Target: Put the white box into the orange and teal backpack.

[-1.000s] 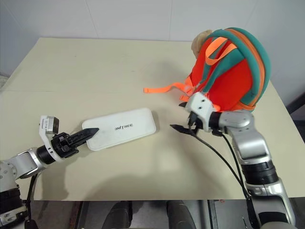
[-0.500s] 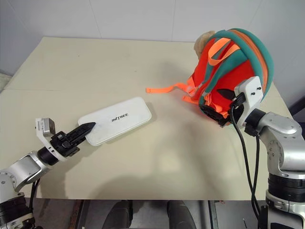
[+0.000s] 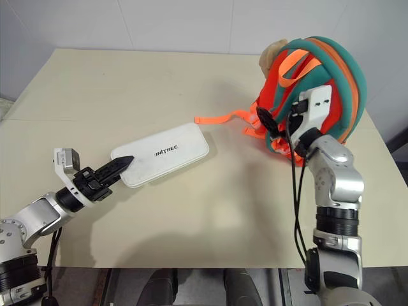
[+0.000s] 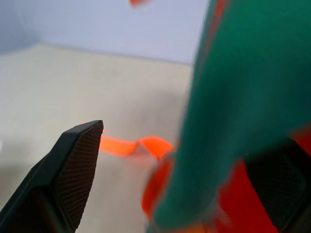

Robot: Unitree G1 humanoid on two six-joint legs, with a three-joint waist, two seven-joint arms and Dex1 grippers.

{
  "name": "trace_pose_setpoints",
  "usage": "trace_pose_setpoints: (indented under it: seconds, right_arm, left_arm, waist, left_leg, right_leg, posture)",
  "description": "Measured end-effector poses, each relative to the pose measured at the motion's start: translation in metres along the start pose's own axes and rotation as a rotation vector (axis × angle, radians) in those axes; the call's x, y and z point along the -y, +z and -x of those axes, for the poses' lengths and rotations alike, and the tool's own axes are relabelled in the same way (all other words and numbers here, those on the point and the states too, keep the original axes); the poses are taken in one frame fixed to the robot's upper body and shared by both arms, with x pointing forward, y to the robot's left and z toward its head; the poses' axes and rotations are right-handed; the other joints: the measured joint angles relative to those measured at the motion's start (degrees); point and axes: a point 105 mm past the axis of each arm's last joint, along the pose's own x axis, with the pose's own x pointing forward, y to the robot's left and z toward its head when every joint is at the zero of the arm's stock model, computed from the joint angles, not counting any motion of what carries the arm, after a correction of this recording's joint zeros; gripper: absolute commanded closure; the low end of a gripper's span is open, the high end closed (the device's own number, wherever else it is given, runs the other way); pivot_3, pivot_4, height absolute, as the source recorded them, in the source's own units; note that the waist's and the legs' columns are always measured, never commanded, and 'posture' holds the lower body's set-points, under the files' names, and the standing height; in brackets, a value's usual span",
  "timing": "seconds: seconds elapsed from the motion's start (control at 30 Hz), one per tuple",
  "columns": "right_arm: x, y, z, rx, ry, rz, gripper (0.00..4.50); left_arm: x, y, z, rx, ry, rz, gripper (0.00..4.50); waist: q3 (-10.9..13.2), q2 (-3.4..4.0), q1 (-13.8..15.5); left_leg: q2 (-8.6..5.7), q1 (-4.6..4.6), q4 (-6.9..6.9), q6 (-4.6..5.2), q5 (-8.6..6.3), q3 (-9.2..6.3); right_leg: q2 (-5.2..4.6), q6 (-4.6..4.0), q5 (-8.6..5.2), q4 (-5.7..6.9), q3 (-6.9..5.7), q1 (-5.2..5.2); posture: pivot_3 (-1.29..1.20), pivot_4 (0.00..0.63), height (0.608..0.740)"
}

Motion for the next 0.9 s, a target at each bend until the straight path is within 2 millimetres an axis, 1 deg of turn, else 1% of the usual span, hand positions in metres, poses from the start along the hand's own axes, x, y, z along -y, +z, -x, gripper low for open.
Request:
trace_pose_setpoints:
  seconds: [0.07,0.17,0.37,0.4,0.43,0.47,0.57,0.67,0.8,0.9]
  right_arm:
    - [0.000,0.002,-0.010,0.022,-0.034,-0.030,0.56]
    - [-0.001,0.003,-0.014,0.026,-0.041,-0.039,1.57]
    - [-0.006,0.004,-0.015,0.035,-0.017,-0.062,3.57]
    - [-0.008,0.005,-0.015,0.033,-0.008,-0.069,4.01]
    - [-0.011,0.006,-0.015,0.033,0.009,-0.074,4.30]
    - [-0.016,0.007,-0.016,0.032,0.030,-0.077,4.49]
    - [-0.038,0.013,-0.016,0.039,0.121,-0.108,4.50]
    - [-0.057,0.014,-0.011,0.033,0.203,-0.143,4.50]
    - [-0.076,0.021,-0.003,0.024,0.305,-0.178,4.50]
    - [-0.082,0.027,0.003,0.017,0.364,-0.180,4.50]
  left_arm:
    - [0.000,0.001,0.000,0.003,0.001,-0.001,3.18]
    - [0.002,0.001,0.000,0.014,-0.008,-0.001,3.18]
    - [0.000,0.002,0.003,0.036,0.008,0.009,3.18]
    - [0.000,0.002,0.003,0.034,0.007,0.011,3.18]
    - [0.000,0.002,0.003,0.035,0.003,0.013,3.18]
    - [0.001,0.002,0.002,0.038,-0.001,0.013,3.18]
    - [0.001,0.004,0.003,0.047,0.003,0.007,3.18]
    - [0.001,0.006,0.004,0.049,0.011,-0.003,3.18]
    - [0.001,0.012,0.008,0.047,0.030,-0.028,3.18]
    - [0.001,0.020,0.013,0.062,0.042,-0.045,3.18]
  waist:
    - [0.00,0.00,0.01]
    - [0.00,0.00,0.14]
    - [0.01,0.01,0.03]
    - [0.01,0.02,-0.06]
    - [0.02,0.03,-0.13]
    - [0.02,0.04,-0.17]
    - [0.03,0.05,-0.38]
    - [0.03,0.05,-0.34]
    - [0.04,0.06,-0.38]
    - [0.04,0.07,-0.43]
  left_leg:
    - [0.00,0.00,0.03,0.00,0.00,0.00]
    - [0.00,-0.02,-0.01,0.00,0.00,-0.01]
    - [0.00,-0.02,0.01,0.00,0.00,0.00]
    - [0.00,-0.01,0.01,0.00,0.00,0.00]
    - [0.00,-0.01,0.01,0.00,0.00,-0.01]
    - [0.00,-0.01,0.01,0.00,0.00,0.00]
    - [0.01,-0.02,-0.04,0.00,0.00,-0.01]
    - [0.01,-0.05,-0.07,0.00,0.00,-0.01]
    - [0.01,-0.08,-0.08,0.00,0.00,-0.02]
    - [0.01,-0.08,-0.09,0.01,0.00,-0.01]
  right_leg:
    - [0.00,0.00,0.00,0.03,-0.01,0.00]
    - [-0.01,0.00,0.00,-0.01,-0.02,0.00]
    - [0.00,0.00,0.00,0.00,-0.01,0.00]
    - [0.00,0.00,0.00,0.02,-0.02,0.00]
    - [0.00,0.00,0.00,0.03,-0.01,-0.01]
    - [0.00,0.00,0.00,0.04,-0.01,-0.02]
    - [0.01,0.00,0.00,0.01,-0.02,-0.03]
    - [0.00,0.00,-0.01,-0.05,-0.02,-0.04]
    - [0.00,-0.01,-0.01,-0.04,-0.03,-0.10]
    - [0.00,-0.02,-0.02,-0.06,-0.02,-0.10]
  posture:
    - [0.00,0.150,0.740]
    - [0.00,0.150,0.740]
    - [0.00,0.150,0.740]
    - [0.00,0.150,0.740]
    - [0.00,0.150,0.740]
    - [0.00,0.150,0.740]
    - [0.00,0.150,0.740]
    - [0.00,0.150,0.740]
    - [0.00,0.150,0.740]
    - [0.00,0.150,0.740]
